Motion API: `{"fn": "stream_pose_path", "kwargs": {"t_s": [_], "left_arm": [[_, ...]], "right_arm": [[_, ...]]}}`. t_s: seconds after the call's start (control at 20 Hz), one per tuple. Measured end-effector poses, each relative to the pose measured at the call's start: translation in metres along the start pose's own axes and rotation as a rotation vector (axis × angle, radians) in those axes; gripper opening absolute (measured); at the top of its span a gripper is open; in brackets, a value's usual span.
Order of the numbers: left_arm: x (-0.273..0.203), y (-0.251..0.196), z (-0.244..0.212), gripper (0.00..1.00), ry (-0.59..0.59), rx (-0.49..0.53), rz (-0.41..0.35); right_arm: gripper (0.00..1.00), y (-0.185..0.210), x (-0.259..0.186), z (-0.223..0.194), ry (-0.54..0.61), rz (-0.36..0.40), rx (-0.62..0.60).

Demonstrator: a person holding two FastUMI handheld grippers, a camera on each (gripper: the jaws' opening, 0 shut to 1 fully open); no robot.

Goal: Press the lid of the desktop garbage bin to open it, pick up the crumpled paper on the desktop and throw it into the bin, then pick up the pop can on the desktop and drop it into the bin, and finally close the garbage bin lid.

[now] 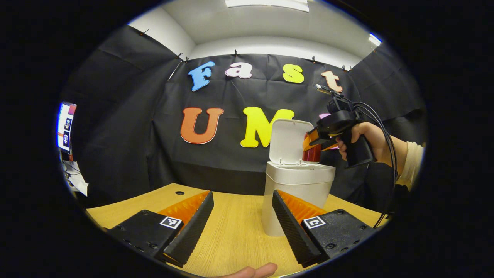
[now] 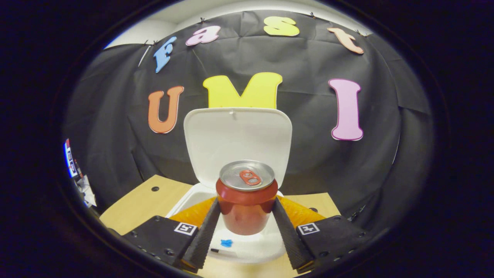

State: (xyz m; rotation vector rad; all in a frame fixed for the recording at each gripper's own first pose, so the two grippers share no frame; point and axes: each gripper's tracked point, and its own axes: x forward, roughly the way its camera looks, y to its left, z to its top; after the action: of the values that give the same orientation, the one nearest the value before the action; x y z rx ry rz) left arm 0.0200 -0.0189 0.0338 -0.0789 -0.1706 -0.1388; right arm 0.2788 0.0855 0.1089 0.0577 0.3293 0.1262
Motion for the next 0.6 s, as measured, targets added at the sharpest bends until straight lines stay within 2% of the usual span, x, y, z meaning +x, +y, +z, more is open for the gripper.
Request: {"fn": "stream_pose_path", "kwargs": {"t_s": [0.35,0.6], "left_arm": [[0.001,-0.006,-0.005,0.98,0.017,-0.01,-0.028],[0.002,0.002,-0.008,0.98,0.041,-0.028,-0.01]], "right_arm": [[0.8,0.007,0.0,0.002,-0.005,0.001,-0.007],[0.81,0.019,-0.002,0.004,-0.005,0.019,-0.01]]}}
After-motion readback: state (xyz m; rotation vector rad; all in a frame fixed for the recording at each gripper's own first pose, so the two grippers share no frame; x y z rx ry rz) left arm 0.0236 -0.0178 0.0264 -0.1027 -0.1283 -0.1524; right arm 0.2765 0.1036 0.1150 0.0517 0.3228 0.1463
